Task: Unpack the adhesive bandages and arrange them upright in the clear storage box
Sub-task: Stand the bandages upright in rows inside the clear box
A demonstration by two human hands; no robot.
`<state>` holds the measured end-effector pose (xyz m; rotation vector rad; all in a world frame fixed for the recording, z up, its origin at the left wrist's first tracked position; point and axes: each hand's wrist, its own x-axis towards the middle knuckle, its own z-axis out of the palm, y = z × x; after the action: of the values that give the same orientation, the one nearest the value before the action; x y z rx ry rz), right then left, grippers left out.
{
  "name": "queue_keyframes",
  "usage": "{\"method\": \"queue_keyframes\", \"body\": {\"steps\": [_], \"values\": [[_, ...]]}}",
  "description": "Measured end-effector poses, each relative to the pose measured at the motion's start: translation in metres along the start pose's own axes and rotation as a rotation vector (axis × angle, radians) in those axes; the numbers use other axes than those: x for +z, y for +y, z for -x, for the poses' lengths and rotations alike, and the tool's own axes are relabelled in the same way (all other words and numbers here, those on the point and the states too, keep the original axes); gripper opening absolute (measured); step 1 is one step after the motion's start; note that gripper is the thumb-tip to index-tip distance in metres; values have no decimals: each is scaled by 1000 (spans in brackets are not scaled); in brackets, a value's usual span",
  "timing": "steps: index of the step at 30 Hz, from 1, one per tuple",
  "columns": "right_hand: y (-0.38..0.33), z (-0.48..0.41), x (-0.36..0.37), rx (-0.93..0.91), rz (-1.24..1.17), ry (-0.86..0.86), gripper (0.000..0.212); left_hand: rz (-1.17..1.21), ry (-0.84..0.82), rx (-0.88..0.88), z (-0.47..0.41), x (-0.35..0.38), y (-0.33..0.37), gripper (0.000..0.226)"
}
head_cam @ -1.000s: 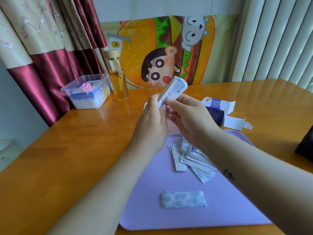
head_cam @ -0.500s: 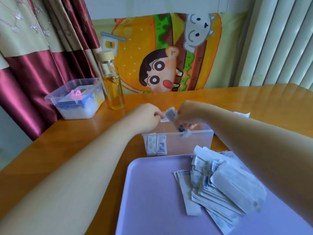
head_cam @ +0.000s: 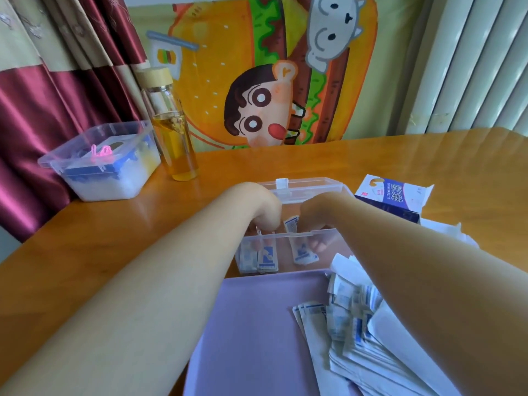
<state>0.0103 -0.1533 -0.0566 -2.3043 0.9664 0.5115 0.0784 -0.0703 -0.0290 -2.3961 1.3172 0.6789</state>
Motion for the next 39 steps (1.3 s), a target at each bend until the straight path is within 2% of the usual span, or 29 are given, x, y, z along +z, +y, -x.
{"method": "queue_keyframes", "body": {"steps": [4, 7, 10, 14, 18, 23, 27, 28, 31, 35, 37, 39], "values": [[4, -3, 1, 48, -73, -62, 35, -88, -6, 37, 4, -1, 6, 38], [2, -4, 4, 25, -72, -47, 30, -126, 4, 49, 3, 0, 11, 33], [0, -3, 6, 36, -106, -93, 13, -145, -4, 45, 0, 1, 11, 37], [0, -7, 4, 68, -147, -165, 18, -115, -18, 34, -5, 5, 7, 36], [-3, -7, 4, 55, -114, -158, 15, -118, 33, 44, -10, 8, 4, 33], [-6, -2, 5, 47, -96, -163, 31, -127, 42, 54, -12, 9, 3, 32], [-7, 6, 5, 11, -114, -32, 41, -99, 73, 44, -16, 11, 2, 29], [-6, 4, 5, 17, -102, -75, 42, -98, 76, 44, -17, 11, 1, 29], [-7, 4, 5, 84, -130, -161, 42, -95, 88, 41, -17, 12, -1, 28], [-4, 3, 4, 23, -101, -13, 35, -83, 107, 59, -16, 11, -4, 29], [-1, -1, 2, 35, -55, -26, 28, -57, 106, 65, -16, 10, -4, 32], [0, 6, 1, 26, -1, -7, 32, -40, 96, 64, -15, 9, -3, 37]]}}
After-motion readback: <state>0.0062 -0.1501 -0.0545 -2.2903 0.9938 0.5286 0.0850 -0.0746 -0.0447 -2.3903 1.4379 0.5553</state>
